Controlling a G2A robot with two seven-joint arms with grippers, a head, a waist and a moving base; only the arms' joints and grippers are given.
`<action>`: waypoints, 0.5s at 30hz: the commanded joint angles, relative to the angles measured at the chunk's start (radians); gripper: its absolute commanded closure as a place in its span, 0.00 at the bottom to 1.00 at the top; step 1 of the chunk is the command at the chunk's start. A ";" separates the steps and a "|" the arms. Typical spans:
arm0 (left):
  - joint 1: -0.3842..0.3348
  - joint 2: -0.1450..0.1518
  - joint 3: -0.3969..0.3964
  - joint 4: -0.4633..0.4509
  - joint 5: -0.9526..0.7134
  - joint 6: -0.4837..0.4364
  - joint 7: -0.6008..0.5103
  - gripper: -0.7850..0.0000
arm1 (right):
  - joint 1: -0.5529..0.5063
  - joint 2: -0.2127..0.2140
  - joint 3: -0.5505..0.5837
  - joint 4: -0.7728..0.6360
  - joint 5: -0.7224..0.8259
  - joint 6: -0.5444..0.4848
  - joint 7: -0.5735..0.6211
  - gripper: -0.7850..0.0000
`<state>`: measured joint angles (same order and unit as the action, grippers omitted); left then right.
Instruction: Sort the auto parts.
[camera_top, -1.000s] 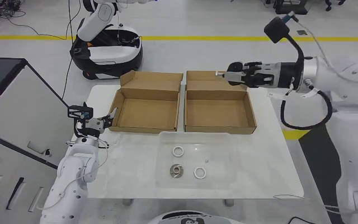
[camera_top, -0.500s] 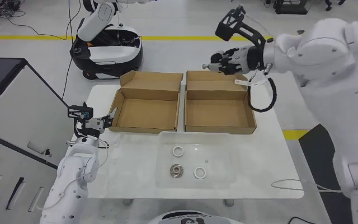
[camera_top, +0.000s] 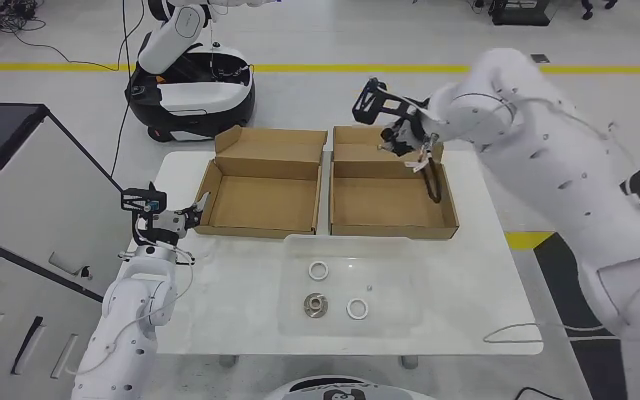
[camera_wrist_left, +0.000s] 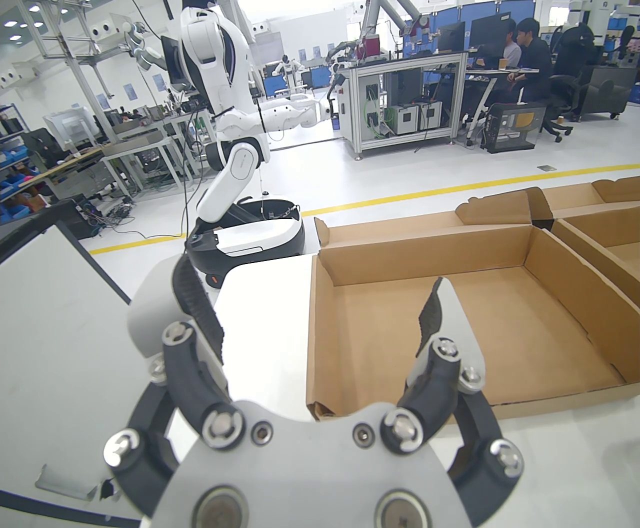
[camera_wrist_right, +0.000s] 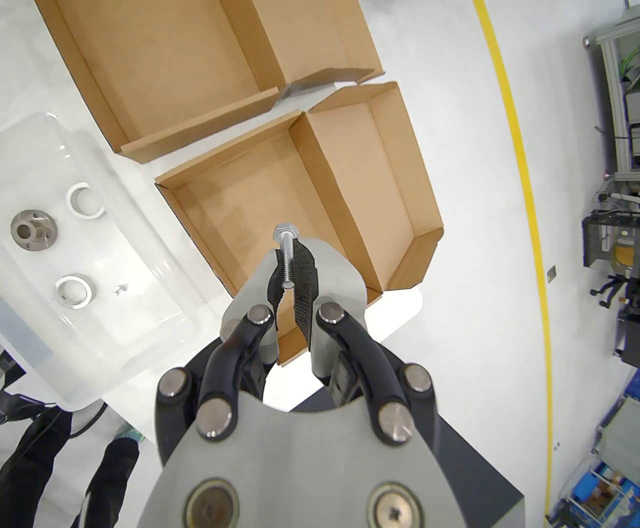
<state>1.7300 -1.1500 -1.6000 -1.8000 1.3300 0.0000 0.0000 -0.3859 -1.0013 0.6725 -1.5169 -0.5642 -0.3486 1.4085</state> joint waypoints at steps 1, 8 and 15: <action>0.000 0.000 0.000 0.000 0.000 0.000 0.000 0.00 | 0.003 -0.005 -0.014 0.026 0.004 -0.004 0.013 1.00; 0.000 0.000 0.000 0.000 0.000 0.000 0.000 0.00 | 0.014 -0.023 -0.125 0.105 -0.031 -0.022 0.041 1.00; 0.000 0.000 0.000 0.000 0.000 0.000 0.000 0.00 | 0.105 -0.029 -0.329 0.153 0.019 -0.012 0.051 1.00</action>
<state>1.7300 -1.1500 -1.6000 -1.8000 1.3300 0.0000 0.0000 -0.2995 -1.0303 0.3780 -1.3682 -0.5591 -0.3607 1.4596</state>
